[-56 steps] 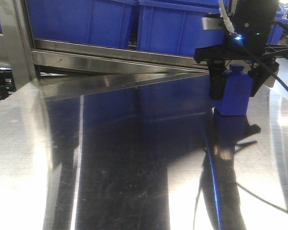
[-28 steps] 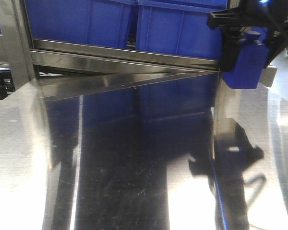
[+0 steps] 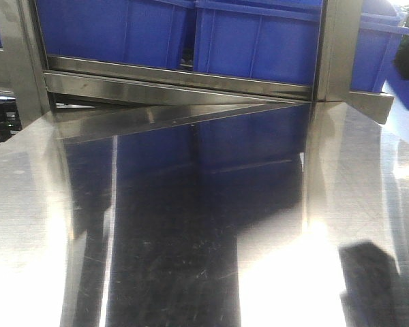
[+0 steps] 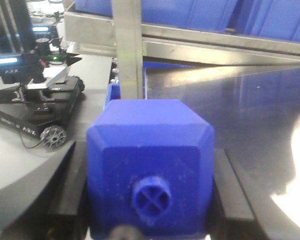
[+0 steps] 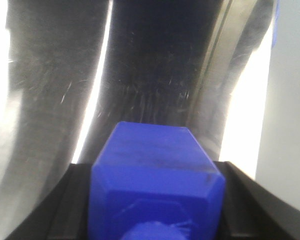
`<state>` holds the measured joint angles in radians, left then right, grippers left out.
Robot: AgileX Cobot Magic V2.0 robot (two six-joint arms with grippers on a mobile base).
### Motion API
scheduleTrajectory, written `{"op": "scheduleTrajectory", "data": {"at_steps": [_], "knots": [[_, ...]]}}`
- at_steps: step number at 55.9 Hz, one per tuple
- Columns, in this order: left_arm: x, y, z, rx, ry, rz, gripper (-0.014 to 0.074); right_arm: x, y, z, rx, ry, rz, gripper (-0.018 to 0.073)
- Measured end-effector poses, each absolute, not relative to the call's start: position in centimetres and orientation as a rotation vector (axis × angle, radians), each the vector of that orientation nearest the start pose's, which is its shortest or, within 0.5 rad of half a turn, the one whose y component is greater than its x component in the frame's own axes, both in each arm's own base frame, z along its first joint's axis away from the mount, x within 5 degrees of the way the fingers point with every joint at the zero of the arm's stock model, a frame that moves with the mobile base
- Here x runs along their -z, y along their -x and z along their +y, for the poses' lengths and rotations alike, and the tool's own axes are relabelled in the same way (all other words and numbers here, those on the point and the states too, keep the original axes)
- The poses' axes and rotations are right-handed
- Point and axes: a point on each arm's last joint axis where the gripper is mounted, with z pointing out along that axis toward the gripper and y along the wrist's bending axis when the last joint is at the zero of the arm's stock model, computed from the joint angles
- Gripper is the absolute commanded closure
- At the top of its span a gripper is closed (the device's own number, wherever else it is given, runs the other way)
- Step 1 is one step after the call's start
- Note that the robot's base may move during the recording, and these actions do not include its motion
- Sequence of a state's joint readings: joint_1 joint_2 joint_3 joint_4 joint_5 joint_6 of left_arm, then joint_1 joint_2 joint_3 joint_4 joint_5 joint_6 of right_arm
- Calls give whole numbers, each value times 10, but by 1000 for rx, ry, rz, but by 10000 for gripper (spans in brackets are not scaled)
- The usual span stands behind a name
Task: Pick and sort blue part to right shelf
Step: 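Retract both grippers holding the blue parts away from the table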
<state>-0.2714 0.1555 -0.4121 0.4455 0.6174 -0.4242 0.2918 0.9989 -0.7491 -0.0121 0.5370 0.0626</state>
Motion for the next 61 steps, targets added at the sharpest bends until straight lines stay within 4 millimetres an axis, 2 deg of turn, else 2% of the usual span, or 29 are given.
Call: {"op": "scheduleTrajectory", "data": {"at_steps": [16,29,35,61], "knots": [[-289,-44,12,4,-11,1792,265,-290,-91,26,-207,239,1950,351],[-289,-45,12,3,-11,1794,265,-283,-34,9,-234,203,1655,351],[-289,-45,12,3,-11,1794,265,-279,-26,6,-237,198,1610,351],[-289,-45,12,3,-11,1794,265,-279,-27,7,-238,197,1589,351]]}}
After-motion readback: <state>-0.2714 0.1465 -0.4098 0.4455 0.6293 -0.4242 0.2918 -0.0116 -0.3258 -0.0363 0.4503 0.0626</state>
